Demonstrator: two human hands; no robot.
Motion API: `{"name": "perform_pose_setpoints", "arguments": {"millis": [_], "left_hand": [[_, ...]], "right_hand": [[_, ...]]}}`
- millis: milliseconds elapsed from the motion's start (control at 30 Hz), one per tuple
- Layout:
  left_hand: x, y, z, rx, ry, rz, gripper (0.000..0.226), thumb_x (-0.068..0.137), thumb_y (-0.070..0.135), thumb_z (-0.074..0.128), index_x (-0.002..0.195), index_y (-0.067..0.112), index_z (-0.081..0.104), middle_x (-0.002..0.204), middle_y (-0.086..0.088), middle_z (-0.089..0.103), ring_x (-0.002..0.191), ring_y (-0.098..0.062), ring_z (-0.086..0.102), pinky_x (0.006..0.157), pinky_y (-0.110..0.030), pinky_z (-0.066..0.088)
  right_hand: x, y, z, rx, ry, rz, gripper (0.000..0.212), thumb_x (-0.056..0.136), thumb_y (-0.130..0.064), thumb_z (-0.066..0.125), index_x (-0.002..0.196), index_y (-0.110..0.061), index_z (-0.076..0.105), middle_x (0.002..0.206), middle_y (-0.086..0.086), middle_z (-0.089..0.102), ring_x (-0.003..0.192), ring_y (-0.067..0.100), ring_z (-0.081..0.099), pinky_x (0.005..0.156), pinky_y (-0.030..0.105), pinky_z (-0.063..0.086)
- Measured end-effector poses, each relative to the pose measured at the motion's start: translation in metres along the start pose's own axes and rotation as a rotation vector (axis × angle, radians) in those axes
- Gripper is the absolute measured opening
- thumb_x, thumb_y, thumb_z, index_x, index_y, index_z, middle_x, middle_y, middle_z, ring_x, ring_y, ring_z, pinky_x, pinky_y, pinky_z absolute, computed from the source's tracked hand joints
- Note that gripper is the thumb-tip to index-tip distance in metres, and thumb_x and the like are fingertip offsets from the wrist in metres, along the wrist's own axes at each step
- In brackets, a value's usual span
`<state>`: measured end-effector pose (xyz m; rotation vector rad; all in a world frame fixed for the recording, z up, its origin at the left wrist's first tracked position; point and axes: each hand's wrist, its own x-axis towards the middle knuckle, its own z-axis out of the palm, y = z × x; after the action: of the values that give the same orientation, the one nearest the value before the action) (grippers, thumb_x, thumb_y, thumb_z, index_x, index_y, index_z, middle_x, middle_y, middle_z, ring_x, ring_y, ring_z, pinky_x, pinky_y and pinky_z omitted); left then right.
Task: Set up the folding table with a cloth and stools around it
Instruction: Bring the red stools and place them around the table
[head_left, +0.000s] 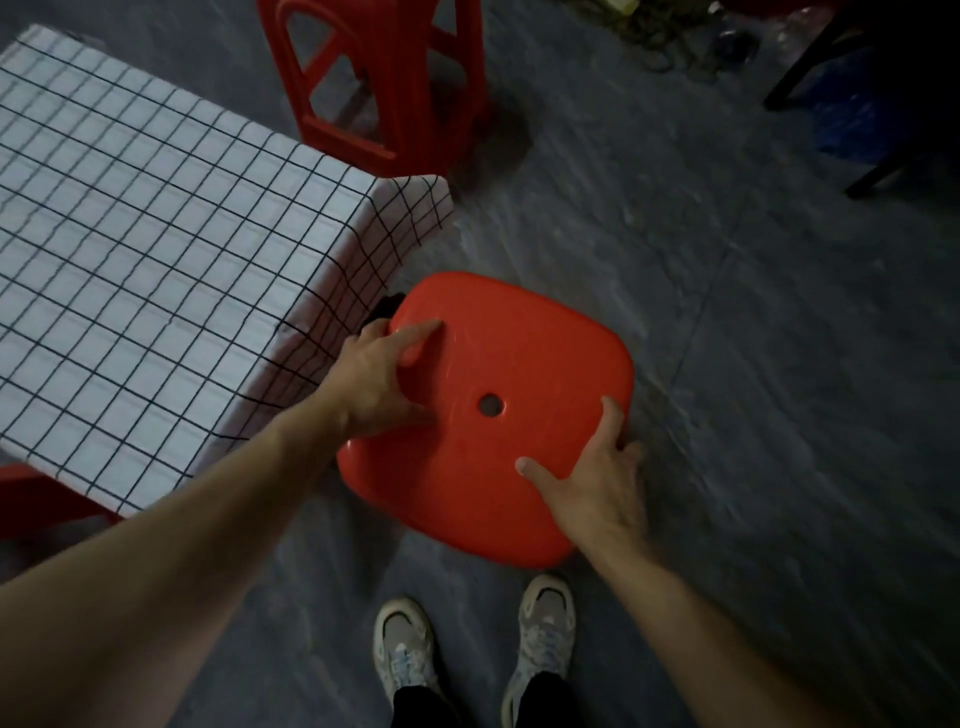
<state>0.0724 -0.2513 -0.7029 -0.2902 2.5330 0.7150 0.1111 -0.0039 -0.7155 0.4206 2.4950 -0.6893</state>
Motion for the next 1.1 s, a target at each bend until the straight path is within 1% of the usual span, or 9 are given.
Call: {"name": "perform_pose_setpoints", "arguments": {"millis": [133,200,267,367,567,733,867,967,1100], "left_hand": [[0.008,-0.01,-0.007,0.019,0.026,0.069,0.104,0.062,0.038,0.087,0.147,0.048,0.027,0.155,-0.021,0.022,0.144,-0.037,0.017,0.115,-0.047,0.023],[0.005,-0.016,-0.005,0.003,0.044,0.08,0.102,0.063,0.04,0.086,0.147,0.049,0.028,0.155,-0.018,0.021,0.143,-0.037,0.019,0.115,-0.047,0.024],[0.0,-0.021,0.0,-0.017,0.077,0.054,0.101,0.065,0.043,0.085,0.148,0.047,0.026,0.154,-0.014,0.023,0.14,-0.035,0.023,0.115,-0.047,0.026],[-0.01,-0.027,0.01,-0.039,0.158,-0.023,0.101,0.068,0.051,0.081,0.149,0.046,0.021,0.147,-0.014,0.033,0.132,-0.035,0.035,0.111,-0.048,0.034],[-0.022,-0.033,0.024,-0.083,0.22,-0.075,0.098,0.068,0.057,0.079,0.148,0.043,0.023,0.135,-0.015,0.046,0.122,-0.035,0.044,0.104,-0.048,0.039],[-0.031,-0.025,0.03,-0.105,0.193,-0.049,0.106,0.06,0.052,0.086,0.147,0.041,0.025,0.135,-0.015,0.047,0.122,-0.035,0.044,0.103,-0.047,0.04],[-0.034,-0.005,0.042,-0.092,0.145,-0.01,0.113,0.058,0.047,0.089,0.149,0.036,0.024,0.139,-0.016,0.044,0.124,-0.036,0.041,0.104,-0.046,0.037],[-0.035,0.015,0.057,-0.054,0.119,0.025,0.116,0.057,0.047,0.09,0.15,0.035,0.022,0.139,-0.017,0.044,0.123,-0.037,0.042,0.104,-0.044,0.036],[-0.04,0.039,0.08,-0.046,0.104,0.068,0.114,0.059,0.046,0.089,0.15,0.035,0.022,0.138,-0.019,0.044,0.122,-0.037,0.042,0.104,-0.045,0.037]], "right_hand": [[-0.018,-0.006,0.017,0.062,-0.022,0.022,0.114,0.075,-0.05,0.079,0.15,-0.038,-0.005,0.132,0.022,0.033,0.097,0.033,0.058,0.079,0.035,0.046],[-0.021,-0.008,0.02,0.097,-0.02,0.022,0.114,0.075,-0.047,0.081,0.149,-0.041,-0.005,0.135,0.02,0.031,0.095,0.029,0.056,0.077,0.036,0.047],[-0.018,-0.009,0.018,0.102,-0.006,-0.016,0.116,0.072,-0.043,0.084,0.149,-0.045,-0.003,0.14,0.017,0.025,0.105,0.031,0.054,0.086,0.042,0.051],[-0.005,-0.01,0.007,0.136,-0.014,-0.07,0.12,0.068,-0.039,0.088,0.151,-0.046,0.003,0.149,0.015,0.017,0.126,0.033,0.043,0.102,0.044,0.043],[0.007,-0.014,0.004,0.162,-0.016,-0.037,0.122,0.065,-0.044,0.089,0.152,-0.048,0.003,0.15,0.015,0.02,0.13,0.032,0.042,0.106,0.047,0.042],[0.004,0.003,0.009,0.192,0.072,-0.017,0.125,0.058,-0.048,0.09,0.149,-0.054,0.005,0.152,0.012,0.018,0.137,0.034,0.032,0.109,0.054,0.038],[0.006,0.028,0.0,0.212,0.114,-0.017,0.127,0.053,-0.05,0.092,0.15,-0.053,0.01,0.155,0.008,0.018,0.141,0.029,0.029,0.113,0.049,0.034],[0.01,0.047,-0.014,0.192,0.165,0.019,0.128,0.047,-0.057,0.091,0.148,-0.055,0.012,0.155,0.008,0.02,0.14,0.031,0.03,0.112,0.053,0.036],[0.01,0.071,-0.029,0.194,0.188,0.06,0.124,0.051,-0.052,0.091,0.148,-0.054,0.014,0.156,0.008,0.022,0.141,0.03,0.03,0.111,0.054,0.036]]}}
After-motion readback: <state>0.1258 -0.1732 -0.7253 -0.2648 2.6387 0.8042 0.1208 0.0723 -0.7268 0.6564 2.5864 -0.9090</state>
